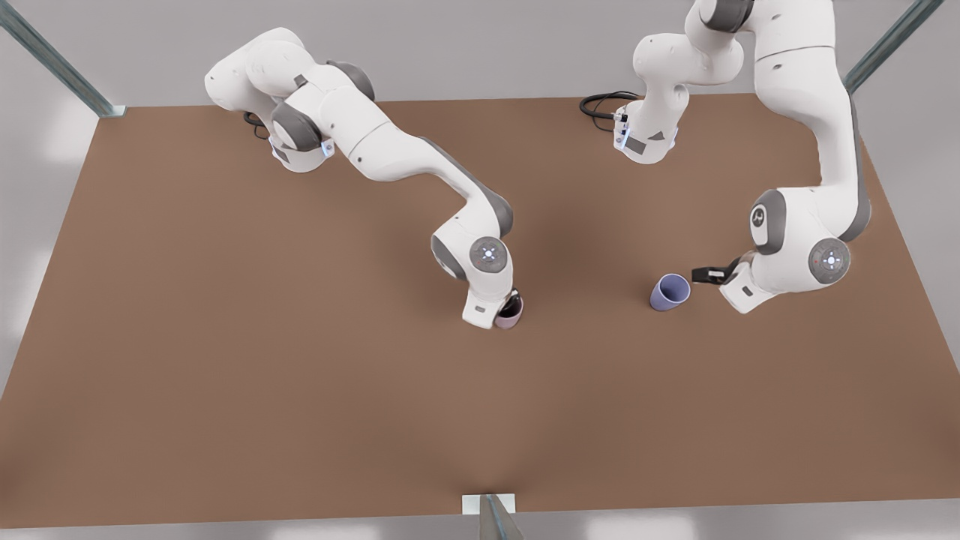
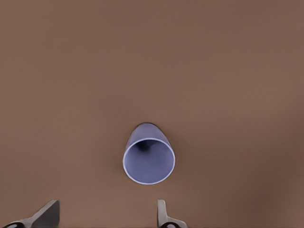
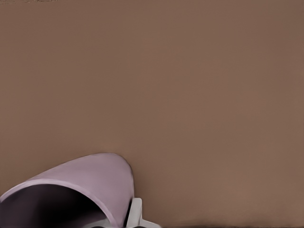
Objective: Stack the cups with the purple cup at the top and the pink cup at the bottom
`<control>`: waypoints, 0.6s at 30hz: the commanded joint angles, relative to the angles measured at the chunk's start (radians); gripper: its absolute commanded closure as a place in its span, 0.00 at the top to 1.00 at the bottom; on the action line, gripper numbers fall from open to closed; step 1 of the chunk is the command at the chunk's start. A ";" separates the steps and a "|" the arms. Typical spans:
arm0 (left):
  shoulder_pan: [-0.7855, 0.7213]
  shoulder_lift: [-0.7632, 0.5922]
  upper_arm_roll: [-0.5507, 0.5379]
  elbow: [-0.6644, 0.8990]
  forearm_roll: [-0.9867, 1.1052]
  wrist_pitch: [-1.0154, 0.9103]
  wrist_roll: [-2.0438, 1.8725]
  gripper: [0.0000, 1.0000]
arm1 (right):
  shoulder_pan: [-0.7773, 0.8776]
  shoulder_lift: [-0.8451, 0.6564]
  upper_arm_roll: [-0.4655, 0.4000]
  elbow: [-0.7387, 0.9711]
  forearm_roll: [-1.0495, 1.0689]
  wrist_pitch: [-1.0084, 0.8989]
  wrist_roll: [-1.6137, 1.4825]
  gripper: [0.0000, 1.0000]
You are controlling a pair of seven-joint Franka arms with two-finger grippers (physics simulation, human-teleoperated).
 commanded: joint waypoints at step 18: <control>-0.003 0.062 0.005 -0.227 -0.022 0.431 0.183 1.00 | -0.030 -0.150 -0.004 -0.106 0.050 -0.013 0.614 0.72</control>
